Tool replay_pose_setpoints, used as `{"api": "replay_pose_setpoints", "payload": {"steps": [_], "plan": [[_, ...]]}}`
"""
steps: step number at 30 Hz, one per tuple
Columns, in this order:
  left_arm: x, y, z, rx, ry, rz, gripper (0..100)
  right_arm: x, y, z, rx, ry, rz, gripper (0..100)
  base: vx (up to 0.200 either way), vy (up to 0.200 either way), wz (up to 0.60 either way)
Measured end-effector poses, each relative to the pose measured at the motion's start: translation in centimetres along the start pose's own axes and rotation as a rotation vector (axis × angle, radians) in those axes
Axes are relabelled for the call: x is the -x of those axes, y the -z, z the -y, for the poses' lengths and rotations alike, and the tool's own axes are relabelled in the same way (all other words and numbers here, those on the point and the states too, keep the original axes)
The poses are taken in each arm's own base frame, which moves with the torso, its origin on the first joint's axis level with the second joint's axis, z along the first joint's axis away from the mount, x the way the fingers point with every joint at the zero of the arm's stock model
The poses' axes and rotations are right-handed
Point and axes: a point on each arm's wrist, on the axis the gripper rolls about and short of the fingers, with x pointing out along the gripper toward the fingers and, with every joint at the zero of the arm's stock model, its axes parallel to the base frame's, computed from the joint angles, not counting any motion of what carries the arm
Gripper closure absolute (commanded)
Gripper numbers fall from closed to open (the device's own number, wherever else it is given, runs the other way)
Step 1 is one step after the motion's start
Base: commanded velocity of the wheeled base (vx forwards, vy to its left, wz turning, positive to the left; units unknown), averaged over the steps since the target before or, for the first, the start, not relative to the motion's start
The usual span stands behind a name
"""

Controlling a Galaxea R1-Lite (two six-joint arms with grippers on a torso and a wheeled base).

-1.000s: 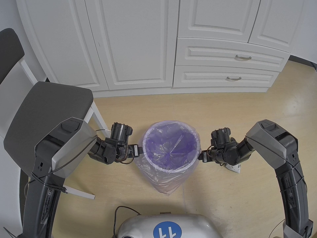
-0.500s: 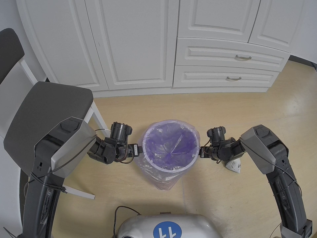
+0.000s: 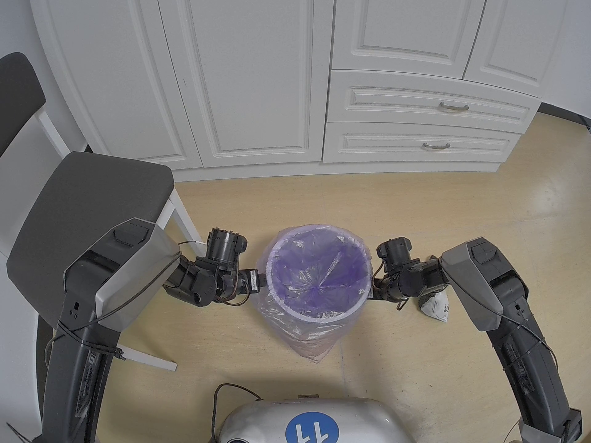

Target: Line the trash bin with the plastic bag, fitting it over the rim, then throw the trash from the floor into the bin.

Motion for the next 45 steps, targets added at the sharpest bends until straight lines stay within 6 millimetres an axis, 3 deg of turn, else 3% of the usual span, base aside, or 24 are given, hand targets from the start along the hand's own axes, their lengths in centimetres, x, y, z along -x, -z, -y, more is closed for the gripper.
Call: {"api": "replay_pose_setpoints", "payload": {"steps": [8,12,19,25,32,45], "plan": [[0.1,0.2,0.0,-0.001,-0.002,-0.006,0,0.1,0.3,0.4,-0.021,0.009,-0.027,0,0.0,0.0,0.0],[0.2,0.2,0.0,-0.001,-0.003,-0.007,0,1.5,-0.4,1.6,-0.039,-0.035,-0.044,0,0.0,0.0,0.0],[0.7,-0.1,-0.2,0.001,-0.006,-0.011,0,4.5,-2.7,5.4,-0.06,-0.102,-0.004,0,0.0,0.0,0.0],[2.0,-0.6,0.2,-0.014,-0.001,-0.008,0,6.2,-4.0,6.7,-0.059,-0.127,0.04,0,0.0,0.0,0.0],[3.0,-1.2,0.1,-0.023,-0.011,-0.005,0,6.8,-4.6,6.6,-0.065,-0.128,0.07,0,0.0,0.0,0.0],[3.4,-1.6,0.0,-0.051,-0.058,0.017,0,7.2,-6.1,3.5,-0.177,-0.22,0.309,0,0.0,0.0,0.0]]}}
